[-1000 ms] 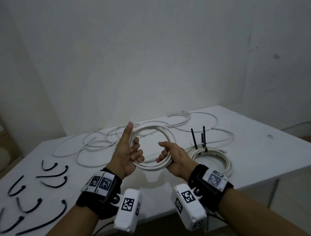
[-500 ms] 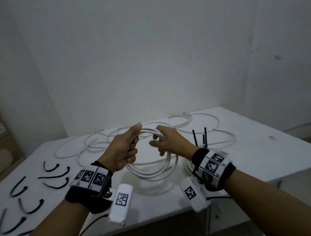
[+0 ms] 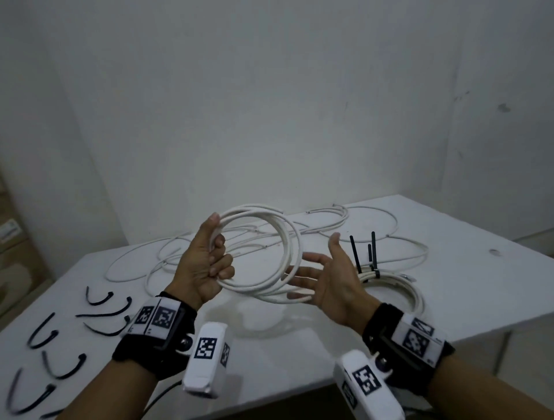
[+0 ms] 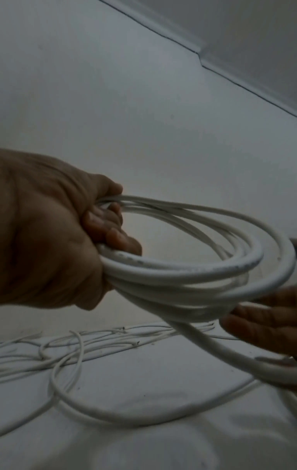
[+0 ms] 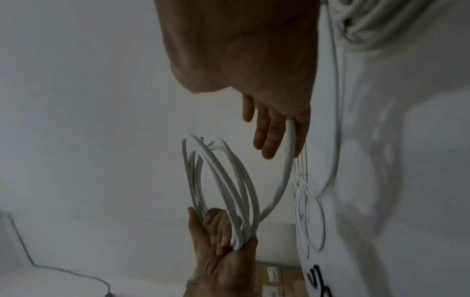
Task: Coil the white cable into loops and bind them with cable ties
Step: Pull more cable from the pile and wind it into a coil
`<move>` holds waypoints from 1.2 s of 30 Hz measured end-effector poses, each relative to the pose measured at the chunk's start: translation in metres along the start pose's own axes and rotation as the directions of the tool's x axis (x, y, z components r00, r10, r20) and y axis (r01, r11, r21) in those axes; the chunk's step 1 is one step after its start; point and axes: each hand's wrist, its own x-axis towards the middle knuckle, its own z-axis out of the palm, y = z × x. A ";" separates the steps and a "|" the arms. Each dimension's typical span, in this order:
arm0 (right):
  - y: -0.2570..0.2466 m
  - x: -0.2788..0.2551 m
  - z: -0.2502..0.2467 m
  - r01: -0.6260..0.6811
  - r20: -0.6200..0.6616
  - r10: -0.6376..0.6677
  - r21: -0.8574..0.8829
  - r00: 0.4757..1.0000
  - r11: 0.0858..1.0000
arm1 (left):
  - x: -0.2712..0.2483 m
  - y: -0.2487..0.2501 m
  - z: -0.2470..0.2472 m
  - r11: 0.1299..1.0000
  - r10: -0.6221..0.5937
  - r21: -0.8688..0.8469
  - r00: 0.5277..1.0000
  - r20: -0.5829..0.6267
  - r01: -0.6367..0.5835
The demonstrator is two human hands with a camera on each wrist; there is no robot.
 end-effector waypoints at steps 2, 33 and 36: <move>0.012 -0.004 -0.001 -0.006 -0.098 0.018 0.120 0.995 0.993 | 0.002 0.000 -0.001 0.999 0.007 -0.045 1.000 -0.005 -0.008; 0.042 -0.015 0.054 0.355 -0.293 -0.348 -0.033 0.890 0.934 | -0.019 -0.041 0.021 0.985 0.173 0.024 0.956 -0.237 -0.172; 0.035 -0.009 0.053 0.355 -0.305 -0.331 0.028 0.893 0.934 | -0.024 -0.044 0.021 0.985 0.174 0.050 0.969 -0.178 -0.167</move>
